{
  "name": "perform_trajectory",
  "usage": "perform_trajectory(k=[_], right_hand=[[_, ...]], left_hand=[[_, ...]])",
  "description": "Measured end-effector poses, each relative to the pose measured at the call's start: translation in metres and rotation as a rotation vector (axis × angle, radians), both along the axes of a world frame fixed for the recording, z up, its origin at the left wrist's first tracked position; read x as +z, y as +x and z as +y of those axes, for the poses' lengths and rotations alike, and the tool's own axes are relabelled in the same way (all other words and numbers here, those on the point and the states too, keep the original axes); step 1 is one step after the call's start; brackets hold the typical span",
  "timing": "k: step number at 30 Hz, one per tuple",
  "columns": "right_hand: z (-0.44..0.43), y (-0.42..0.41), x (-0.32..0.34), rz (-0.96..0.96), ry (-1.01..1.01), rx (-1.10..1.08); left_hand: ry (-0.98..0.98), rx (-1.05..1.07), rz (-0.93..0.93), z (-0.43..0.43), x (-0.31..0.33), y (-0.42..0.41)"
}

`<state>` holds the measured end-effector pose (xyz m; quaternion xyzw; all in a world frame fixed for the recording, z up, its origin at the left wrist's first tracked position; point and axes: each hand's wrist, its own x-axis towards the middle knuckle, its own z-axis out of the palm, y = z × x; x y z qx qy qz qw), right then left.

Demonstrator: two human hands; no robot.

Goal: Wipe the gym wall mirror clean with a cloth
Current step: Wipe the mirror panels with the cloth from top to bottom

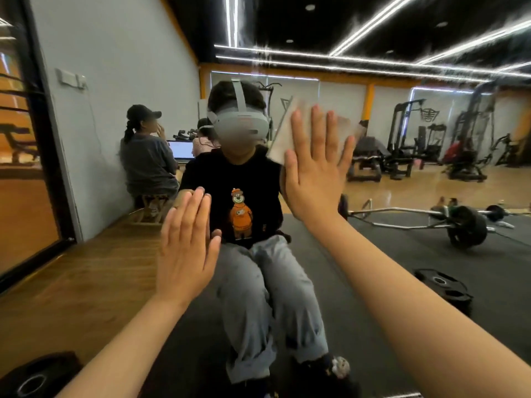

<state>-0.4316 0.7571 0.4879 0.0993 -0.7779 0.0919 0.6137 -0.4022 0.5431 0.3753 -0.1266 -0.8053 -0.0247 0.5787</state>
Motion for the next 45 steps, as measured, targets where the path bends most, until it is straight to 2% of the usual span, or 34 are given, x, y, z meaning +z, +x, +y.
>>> perform_trajectory(k=[3,6,11,15,18,23,26,28,32,35,40,42,45], right_hand=[[-0.027,0.003,-0.040,0.017,0.218,0.037],[-0.033,0.001,-0.110,0.015,0.420,0.095],[-0.023,0.004,-0.215,-0.025,0.602,0.038],[-0.002,0.011,-0.235,-0.085,0.687,0.096],[0.021,0.011,-0.216,-0.101,0.606,0.121],[0.068,-0.004,-0.131,-0.010,0.260,-0.004],[0.065,-0.003,-0.079,0.025,0.021,-0.022],[0.056,-0.003,-0.069,0.038,-0.049,-0.043],[0.046,-0.006,-0.085,0.049,-0.058,-0.056],[0.046,-0.009,-0.125,0.061,0.029,-0.026],[0.067,-0.004,-0.227,-0.007,0.242,0.017],[0.080,-0.001,-0.259,-0.037,0.298,0.020],[0.091,-0.002,-0.274,-0.058,0.334,0.024]], left_hand=[[-0.073,0.073,0.010,-0.009,-0.008,-0.012],[-0.074,0.074,0.039,-0.008,-0.010,-0.016],[-0.086,0.055,0.048,-0.009,-0.010,-0.015],[-0.090,0.067,0.057,-0.009,-0.010,-0.015],[-0.092,0.075,0.055,-0.008,-0.010,-0.015],[-0.082,0.074,0.055,-0.007,-0.011,-0.016],[-0.088,0.097,0.050,-0.006,-0.010,-0.014],[-0.089,0.105,0.041,-0.006,-0.010,-0.013],[-0.070,0.113,0.018,-0.003,-0.007,-0.009],[-0.015,0.045,0.003,0.015,-0.009,0.004],[-0.259,-0.101,0.005,0.078,-0.042,0.005],[-0.261,-0.116,-0.036,0.092,-0.060,-0.002],[-0.265,-0.066,-0.054,0.099,-0.082,-0.012]])
